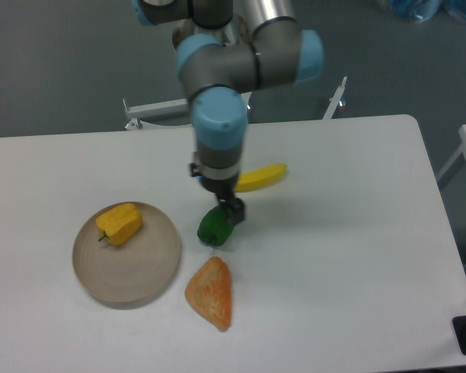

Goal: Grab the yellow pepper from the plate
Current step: 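Move the gripper over to the yellow pepper on the plate, then lower the gripper and close it on the yellow pepper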

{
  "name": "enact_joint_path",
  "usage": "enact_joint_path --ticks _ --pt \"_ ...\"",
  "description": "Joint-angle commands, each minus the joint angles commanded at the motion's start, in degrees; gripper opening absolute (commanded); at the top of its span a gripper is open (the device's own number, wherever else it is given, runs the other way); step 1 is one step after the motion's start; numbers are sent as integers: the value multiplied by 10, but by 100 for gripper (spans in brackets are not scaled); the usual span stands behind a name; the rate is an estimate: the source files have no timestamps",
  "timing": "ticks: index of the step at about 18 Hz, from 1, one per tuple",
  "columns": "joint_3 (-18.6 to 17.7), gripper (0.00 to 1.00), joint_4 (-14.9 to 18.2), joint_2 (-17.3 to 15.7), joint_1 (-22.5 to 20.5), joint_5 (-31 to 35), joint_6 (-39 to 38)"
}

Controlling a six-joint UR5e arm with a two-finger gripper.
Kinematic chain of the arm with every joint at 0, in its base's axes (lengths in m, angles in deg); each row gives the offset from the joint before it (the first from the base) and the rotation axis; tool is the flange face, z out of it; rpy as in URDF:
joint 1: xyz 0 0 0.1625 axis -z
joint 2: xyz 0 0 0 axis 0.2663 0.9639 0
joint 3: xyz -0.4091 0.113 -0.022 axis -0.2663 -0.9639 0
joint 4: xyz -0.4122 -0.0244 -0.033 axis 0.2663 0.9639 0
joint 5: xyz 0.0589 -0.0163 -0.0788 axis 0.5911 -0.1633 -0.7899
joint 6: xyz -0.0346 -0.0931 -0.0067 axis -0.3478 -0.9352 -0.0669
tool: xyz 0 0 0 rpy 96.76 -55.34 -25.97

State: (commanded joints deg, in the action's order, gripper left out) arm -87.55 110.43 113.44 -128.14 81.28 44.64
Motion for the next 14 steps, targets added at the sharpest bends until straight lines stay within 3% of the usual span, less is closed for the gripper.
enact_joint_path --ticks 3,6,7,10,14 --pt "-6 100 -6 3 39 0 -68" --pt "-17 100 -42 8 73 0 -131" --pt "-23 100 -68 8 77 -1 -152" --pt "-24 100 -93 30 103 1 -214" --pt "-23 100 -133 54 117 2 -232"
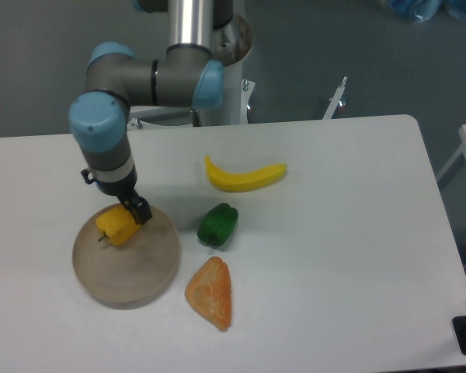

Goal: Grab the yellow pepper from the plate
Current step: 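Lower the gripper and close it on the yellow pepper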

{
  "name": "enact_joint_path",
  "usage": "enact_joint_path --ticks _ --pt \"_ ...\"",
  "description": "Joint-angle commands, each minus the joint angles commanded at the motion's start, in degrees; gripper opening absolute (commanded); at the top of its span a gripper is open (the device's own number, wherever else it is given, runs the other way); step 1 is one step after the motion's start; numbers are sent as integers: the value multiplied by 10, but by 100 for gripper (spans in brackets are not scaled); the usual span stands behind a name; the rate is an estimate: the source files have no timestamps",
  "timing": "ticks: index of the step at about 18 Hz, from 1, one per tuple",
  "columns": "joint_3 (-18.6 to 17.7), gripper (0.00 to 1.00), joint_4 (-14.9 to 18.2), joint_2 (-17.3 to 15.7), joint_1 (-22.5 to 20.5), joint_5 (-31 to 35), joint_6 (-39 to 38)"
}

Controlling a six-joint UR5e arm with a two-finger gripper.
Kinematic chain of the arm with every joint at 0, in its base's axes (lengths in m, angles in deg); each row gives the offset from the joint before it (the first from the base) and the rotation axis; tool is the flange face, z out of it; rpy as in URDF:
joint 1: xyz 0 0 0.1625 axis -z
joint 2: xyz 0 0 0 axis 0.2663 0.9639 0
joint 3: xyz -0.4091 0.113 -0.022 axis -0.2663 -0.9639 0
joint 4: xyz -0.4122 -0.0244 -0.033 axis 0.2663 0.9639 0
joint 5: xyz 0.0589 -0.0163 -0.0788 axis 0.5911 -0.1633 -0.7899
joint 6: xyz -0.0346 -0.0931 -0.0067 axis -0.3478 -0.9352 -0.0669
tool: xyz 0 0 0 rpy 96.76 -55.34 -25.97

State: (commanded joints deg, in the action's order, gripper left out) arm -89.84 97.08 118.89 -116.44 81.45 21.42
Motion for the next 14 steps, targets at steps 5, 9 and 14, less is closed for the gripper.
enact_joint_path --ticks 5,9,14 --pt "0 100 -10 17 10 2 -12" --pt "0 100 -10 18 11 5 -14" --pt "2 100 -15 29 11 28 -19"
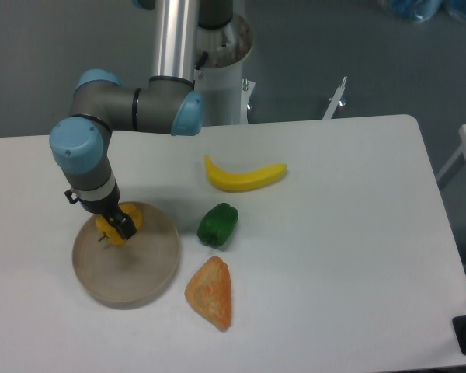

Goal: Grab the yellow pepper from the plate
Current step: 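Lower the gripper and close it on the yellow pepper, then lift the yellow pepper up off the plate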

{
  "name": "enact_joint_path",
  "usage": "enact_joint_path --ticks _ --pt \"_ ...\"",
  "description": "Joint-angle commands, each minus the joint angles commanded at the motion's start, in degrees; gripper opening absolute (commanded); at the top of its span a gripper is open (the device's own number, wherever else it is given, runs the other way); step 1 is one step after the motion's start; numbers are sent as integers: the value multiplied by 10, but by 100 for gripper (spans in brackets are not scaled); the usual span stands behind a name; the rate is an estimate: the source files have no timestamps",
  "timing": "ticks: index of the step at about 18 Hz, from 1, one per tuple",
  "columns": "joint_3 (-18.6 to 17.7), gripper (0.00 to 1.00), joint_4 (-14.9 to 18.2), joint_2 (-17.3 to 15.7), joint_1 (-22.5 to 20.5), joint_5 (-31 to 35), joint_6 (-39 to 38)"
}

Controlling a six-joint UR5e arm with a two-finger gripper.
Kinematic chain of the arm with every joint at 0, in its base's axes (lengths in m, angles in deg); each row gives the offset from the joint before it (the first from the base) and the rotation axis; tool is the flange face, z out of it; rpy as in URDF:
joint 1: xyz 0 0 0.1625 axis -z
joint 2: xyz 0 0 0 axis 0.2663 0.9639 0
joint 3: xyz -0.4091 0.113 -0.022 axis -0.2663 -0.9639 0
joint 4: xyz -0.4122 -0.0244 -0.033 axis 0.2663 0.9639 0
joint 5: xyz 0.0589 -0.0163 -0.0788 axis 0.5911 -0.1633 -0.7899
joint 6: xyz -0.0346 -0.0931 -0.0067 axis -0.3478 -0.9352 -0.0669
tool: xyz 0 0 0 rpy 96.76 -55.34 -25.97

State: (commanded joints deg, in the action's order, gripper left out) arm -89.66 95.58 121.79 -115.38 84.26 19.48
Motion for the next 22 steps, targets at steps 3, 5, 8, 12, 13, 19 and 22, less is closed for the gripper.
enact_joint_path --ticks 3,5,8,12,13,19,22 --pt "-1 94 1 0 0 15 0" --pt "1 58 4 0 0 19 -3" --pt "3 31 4 -4 0 19 -4" --pt "21 28 11 -28 -8 16 -3" --pt "21 28 12 -39 -15 14 -3" --pt "30 28 64 -94 -89 11 23" --pt "34 27 97 -111 -147 11 125"
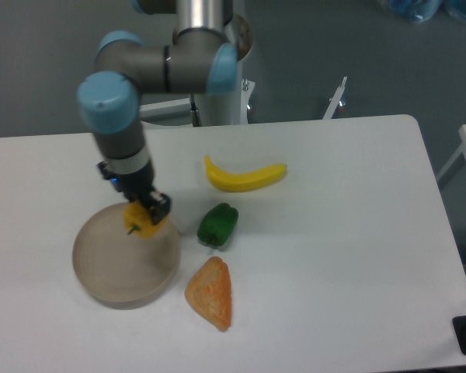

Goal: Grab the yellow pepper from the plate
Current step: 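Lift the yellow pepper up off the plate, then carry the held yellow pepper away from the plate past the banana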

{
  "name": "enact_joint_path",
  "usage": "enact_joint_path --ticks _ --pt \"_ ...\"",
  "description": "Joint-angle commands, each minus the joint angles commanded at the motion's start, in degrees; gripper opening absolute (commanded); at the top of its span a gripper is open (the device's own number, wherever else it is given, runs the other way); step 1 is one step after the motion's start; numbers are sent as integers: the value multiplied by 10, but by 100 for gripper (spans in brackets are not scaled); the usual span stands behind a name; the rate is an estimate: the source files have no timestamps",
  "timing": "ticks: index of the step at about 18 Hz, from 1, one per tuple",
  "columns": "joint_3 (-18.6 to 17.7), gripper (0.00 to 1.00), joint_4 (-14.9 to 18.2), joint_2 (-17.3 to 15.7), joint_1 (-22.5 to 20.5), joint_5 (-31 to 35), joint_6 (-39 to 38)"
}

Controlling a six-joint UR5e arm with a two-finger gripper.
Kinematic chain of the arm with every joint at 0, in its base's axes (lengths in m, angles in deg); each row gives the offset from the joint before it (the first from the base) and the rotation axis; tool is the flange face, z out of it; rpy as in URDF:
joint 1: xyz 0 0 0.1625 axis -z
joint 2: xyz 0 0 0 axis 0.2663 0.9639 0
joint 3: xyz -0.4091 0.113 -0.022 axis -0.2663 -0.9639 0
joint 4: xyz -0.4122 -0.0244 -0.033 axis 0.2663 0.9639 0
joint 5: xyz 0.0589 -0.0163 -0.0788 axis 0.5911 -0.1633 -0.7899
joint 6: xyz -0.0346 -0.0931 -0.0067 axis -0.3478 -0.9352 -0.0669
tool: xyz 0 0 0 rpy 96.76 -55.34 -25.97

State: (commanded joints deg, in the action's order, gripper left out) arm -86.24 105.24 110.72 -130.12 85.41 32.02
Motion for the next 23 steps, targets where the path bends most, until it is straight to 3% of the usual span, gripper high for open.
enact_joint_path --ticks 4,8,11,17,23 --pt "23 18 37 -3 -68 -2 106" --pt "47 19 74 2 -146 -32 232" --pt "53 19 77 20 -193 -40 318" --pt "106 19 80 86 -230 -20 424" --pt "133 19 83 117 -213 -18 428"
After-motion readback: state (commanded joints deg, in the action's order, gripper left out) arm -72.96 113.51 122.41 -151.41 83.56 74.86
